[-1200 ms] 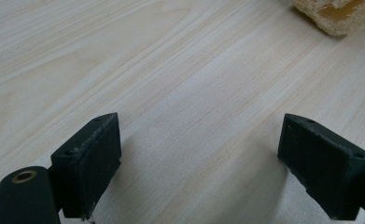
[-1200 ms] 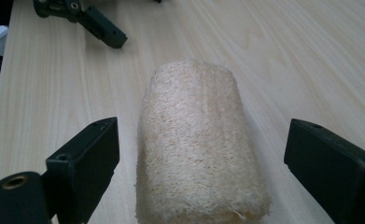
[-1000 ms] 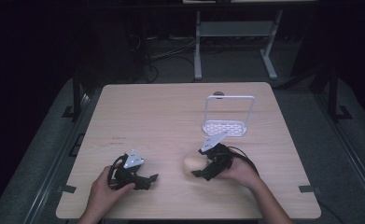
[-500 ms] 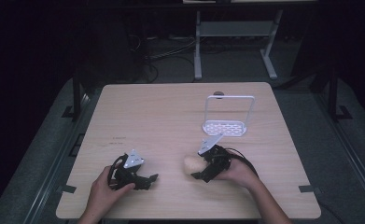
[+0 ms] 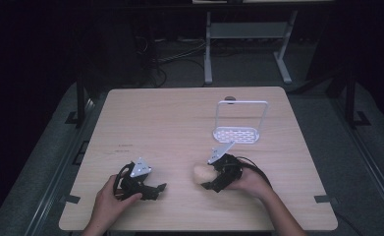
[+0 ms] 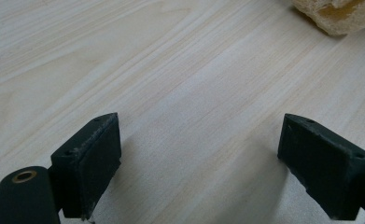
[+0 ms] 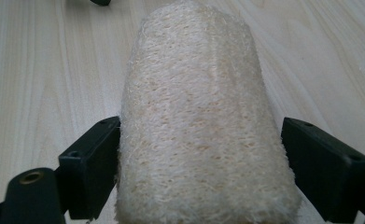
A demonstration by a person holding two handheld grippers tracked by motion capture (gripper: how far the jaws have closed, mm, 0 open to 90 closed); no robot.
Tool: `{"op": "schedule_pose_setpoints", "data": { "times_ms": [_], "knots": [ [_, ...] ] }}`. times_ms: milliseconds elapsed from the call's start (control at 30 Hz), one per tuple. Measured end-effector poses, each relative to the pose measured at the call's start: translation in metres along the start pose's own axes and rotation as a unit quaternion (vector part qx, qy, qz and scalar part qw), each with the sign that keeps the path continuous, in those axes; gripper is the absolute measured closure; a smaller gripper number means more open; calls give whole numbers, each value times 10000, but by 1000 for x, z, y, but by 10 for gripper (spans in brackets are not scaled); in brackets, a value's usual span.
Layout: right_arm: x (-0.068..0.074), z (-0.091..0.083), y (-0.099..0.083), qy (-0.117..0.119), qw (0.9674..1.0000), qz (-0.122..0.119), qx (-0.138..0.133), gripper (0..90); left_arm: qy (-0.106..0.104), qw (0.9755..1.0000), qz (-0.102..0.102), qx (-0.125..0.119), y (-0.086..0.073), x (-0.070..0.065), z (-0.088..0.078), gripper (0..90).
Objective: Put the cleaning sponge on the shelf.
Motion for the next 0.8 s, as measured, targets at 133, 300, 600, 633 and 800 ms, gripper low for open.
{"op": "schedule_pose_setpoints", "data": {
  "times_ms": [133, 300, 600, 633, 800],
  "knots": [
    [0, -1, 0, 33, 10000, -16, -20, 225, 0, 10000, 2, 0, 0, 0, 0, 127],
    [1, -1, 0, 52, 10000, -24, -27, 250, -1, 10000, 3, 1, 0, 0, 0, 128],
    [1, -3, 0, 64, 10000, -34, -33, 269, 0, 10000, 1, 0, 0, 0, 0, 128],
    [2, -3, 0, 62, 10000, -28, -36, 269, 1, 10000, 0, -3, 0, 0, 0, 128],
    [2, -5, 0, 36, 10000, 49, -71, 269, 0, 10000, 0, 0, 0, 0, 0, 127]
  ]
}}
Point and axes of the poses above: each handheld gripper's, and its own axes: z roughly forward along the jaws, y roughly out of its top, x roughly to its left, the point moved 2 cm from there along z, roughly forward along the jaws, and after that the axes turned 4 degrees about -x, right-handed, at the moved point
